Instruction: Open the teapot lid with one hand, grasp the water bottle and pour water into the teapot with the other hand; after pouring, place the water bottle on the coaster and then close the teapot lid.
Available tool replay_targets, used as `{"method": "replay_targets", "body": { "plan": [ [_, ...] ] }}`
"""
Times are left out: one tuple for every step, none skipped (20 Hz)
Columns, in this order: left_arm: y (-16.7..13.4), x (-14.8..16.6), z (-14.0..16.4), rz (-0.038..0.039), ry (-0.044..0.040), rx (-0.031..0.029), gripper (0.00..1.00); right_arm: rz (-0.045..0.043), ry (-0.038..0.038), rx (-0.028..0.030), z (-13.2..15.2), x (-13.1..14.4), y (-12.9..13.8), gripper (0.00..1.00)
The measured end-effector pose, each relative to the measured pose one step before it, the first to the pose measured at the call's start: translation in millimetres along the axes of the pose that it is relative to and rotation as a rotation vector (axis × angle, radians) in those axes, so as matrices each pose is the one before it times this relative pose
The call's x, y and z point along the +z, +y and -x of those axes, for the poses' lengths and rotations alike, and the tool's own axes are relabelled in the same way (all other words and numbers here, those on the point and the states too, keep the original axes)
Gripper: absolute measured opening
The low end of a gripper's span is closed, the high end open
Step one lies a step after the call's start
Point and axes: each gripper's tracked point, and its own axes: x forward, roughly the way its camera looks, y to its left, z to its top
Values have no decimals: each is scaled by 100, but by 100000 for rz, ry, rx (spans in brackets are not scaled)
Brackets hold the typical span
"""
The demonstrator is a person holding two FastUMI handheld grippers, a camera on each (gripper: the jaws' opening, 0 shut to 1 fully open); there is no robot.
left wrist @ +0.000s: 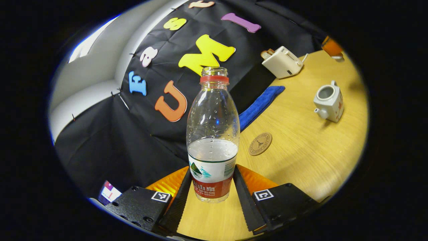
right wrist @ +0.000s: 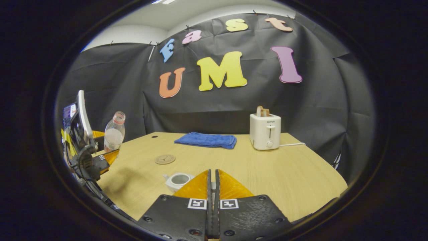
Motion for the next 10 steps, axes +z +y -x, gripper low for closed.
{"method": "replay_targets", "body": {
  "plan": [
    [533,-181,-27,-4769,172,1287,75,-454,-19,-214,80,189,-314,0],
    [289,93,-61,-3954,-160,374,75,-318,328,-256,82,-63,-290,0],
    [231,128,61,-3763,75,135,75,-367,194,-181,-71,54,-286,0],
    [-93,267,38,-3907,-567,11,75,-673,356,-148,-7,-25,-225,0],
    [-572,445,207,-4911,-975,-107,75,-1143,354,109,-105,-14,-190,0],
    [-359,501,-119,-4562,-985,-29,75,-1008,802,180,-80,-187,-227,0],
    [-443,756,-251,-5363,-1265,-172,75,-775,838,215,-4,-87,-141,0],
    [-431,550,-35,-5656,-1302,-36,75,-644,40,-124,72,117,-307,2],
    [-344,503,-43,-4420,-1292,-163,75,-442,-486,-432,81,322,-317,0],
    [-186,471,-184,-3692,-1017,-242,74,-161,-470,-306,59,172,-217,0]
  ]
}}
